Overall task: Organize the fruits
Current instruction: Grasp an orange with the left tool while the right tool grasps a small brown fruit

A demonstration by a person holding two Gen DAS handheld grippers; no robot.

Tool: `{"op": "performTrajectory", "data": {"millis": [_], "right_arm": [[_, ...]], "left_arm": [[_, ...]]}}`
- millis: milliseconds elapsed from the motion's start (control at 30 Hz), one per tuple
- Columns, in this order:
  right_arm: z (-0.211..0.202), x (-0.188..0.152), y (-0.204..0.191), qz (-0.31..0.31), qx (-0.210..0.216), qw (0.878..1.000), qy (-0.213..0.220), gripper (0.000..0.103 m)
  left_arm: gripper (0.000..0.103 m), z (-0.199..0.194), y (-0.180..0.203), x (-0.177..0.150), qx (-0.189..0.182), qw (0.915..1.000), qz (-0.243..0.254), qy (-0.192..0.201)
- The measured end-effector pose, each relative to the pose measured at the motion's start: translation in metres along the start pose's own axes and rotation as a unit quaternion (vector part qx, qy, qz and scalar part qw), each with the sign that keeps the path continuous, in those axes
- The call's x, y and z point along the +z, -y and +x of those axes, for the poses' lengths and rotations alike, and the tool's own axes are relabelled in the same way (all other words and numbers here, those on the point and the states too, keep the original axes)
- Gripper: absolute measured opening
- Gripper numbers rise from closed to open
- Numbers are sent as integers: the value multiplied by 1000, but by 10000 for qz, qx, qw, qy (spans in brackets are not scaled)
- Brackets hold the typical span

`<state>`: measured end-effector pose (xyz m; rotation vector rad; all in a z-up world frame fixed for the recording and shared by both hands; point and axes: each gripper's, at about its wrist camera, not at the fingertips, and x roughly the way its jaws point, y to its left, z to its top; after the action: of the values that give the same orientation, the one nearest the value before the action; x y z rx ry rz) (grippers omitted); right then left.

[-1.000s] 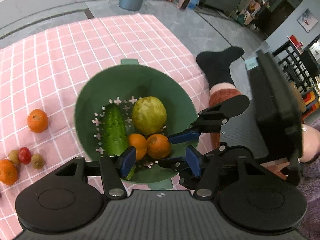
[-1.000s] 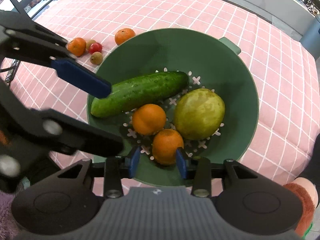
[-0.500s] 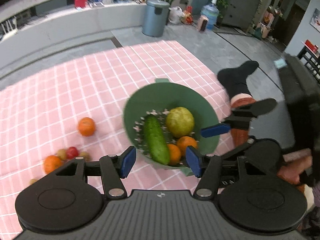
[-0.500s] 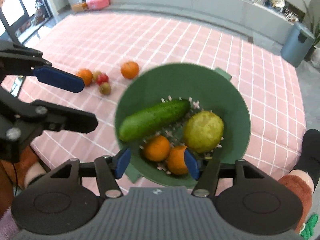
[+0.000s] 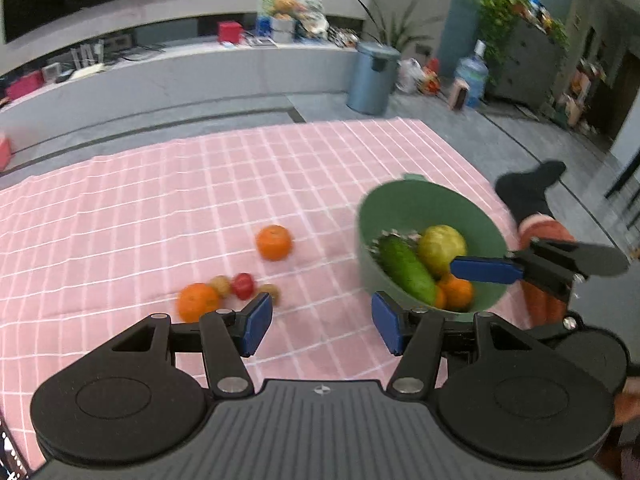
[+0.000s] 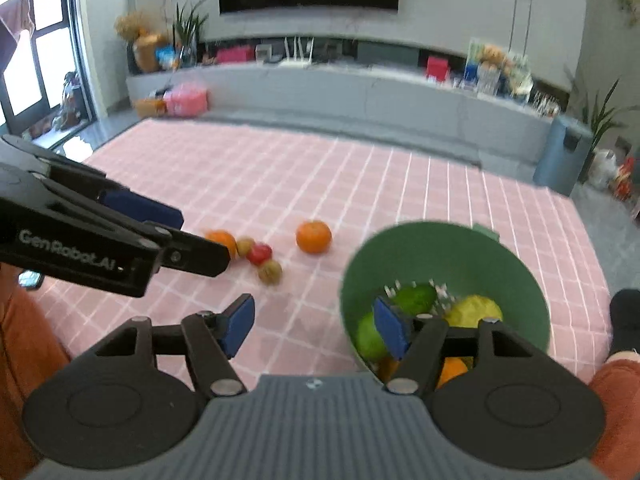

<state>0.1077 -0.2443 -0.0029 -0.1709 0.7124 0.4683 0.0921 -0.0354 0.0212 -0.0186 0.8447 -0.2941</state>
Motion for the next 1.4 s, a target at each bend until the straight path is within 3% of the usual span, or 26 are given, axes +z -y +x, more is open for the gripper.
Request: {"op": "performTrajectory", "data": {"millis": [200, 367, 1067, 1400], "right_arm": [[13, -8, -42, -135, -158, 9990, 403, 63], [30, -10, -66, -298, -139, 9986, 422, 62], [114, -7, -75, -773, -200, 9968, 14, 40], [148, -4, -68, -761, -272, 9967, -72, 34]], "left_arm": [[67, -8, -30, -15, 124, 9991, -301, 275], [67, -6, -46, -25, 351, 9978, -346, 434], [67, 46, -114, -48, 431, 9938, -1022, 29], [67, 77, -99, -35, 605, 9973, -417, 53]]}}
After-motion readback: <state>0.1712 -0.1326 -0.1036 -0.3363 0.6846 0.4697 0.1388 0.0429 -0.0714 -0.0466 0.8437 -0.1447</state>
